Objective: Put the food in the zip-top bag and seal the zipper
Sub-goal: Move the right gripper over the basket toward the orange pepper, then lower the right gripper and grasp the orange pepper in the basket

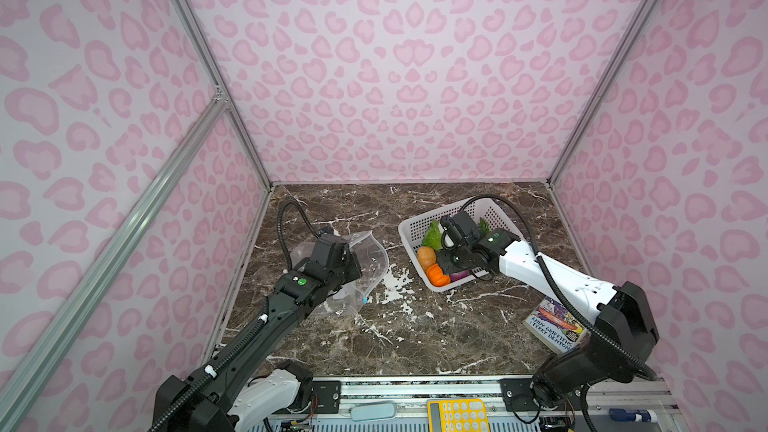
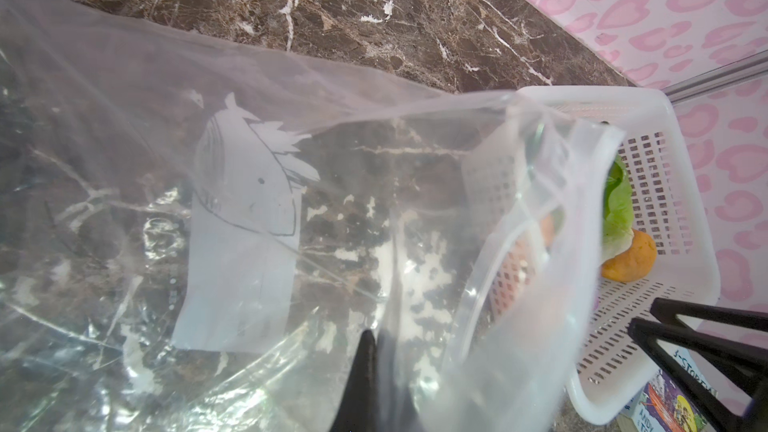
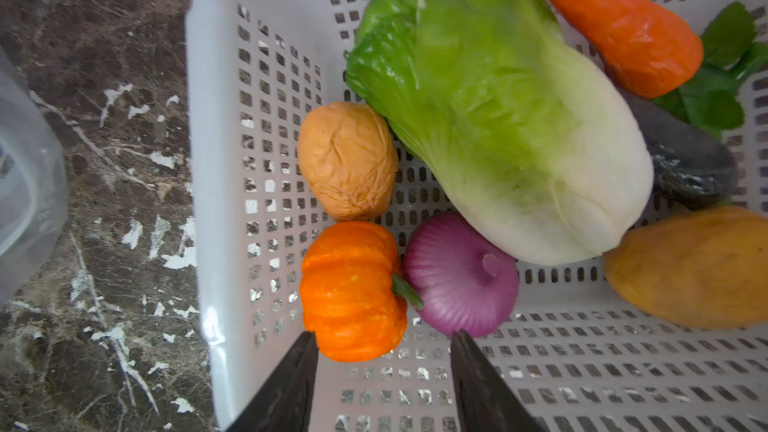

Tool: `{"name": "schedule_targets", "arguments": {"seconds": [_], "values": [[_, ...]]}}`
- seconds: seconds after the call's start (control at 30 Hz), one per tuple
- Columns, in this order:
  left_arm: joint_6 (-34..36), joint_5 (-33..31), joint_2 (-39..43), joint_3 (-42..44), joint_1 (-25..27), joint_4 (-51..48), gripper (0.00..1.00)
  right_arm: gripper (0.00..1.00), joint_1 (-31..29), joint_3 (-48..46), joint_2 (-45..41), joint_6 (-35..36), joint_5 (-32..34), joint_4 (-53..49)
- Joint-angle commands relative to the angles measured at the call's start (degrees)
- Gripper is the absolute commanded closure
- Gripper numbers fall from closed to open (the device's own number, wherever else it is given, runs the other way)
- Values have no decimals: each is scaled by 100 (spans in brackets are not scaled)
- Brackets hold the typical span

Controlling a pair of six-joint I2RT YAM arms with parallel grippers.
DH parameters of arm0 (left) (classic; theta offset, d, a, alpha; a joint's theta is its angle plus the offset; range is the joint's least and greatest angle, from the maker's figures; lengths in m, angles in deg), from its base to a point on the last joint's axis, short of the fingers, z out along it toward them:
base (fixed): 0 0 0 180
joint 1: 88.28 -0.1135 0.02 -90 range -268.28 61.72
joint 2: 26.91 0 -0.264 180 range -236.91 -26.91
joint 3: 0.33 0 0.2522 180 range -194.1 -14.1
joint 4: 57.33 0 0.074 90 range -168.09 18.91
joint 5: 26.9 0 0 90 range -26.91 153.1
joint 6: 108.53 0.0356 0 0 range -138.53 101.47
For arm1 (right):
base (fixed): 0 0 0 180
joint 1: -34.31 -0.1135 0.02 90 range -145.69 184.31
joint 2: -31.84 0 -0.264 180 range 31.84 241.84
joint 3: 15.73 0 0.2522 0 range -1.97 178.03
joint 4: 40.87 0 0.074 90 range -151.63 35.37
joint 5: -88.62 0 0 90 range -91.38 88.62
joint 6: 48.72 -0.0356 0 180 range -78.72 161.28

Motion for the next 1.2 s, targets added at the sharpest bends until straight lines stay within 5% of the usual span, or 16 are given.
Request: {"name": "schedule_targets", "arguments": {"seconds": [0.0, 0.57, 0.67, 0.8, 1.17], "values": [[9, 122, -22, 10, -7, 61, 97, 46, 8, -79, 141, 173, -233, -22], [-8, 245, -11, 19, -7, 62, 97, 37, -34, -158, 786, 177, -596, 313], [-8, 263, -38, 1, -7, 58, 97, 30, -54, -133, 846, 191, -566, 295], [1, 268, -49, 17, -7, 60, 97, 9, -74, -131, 895, 219, -532, 316], [1, 256, 4, 62, -7, 45, 97, 15, -181, -77, 1425, 88, 204, 133]]}}
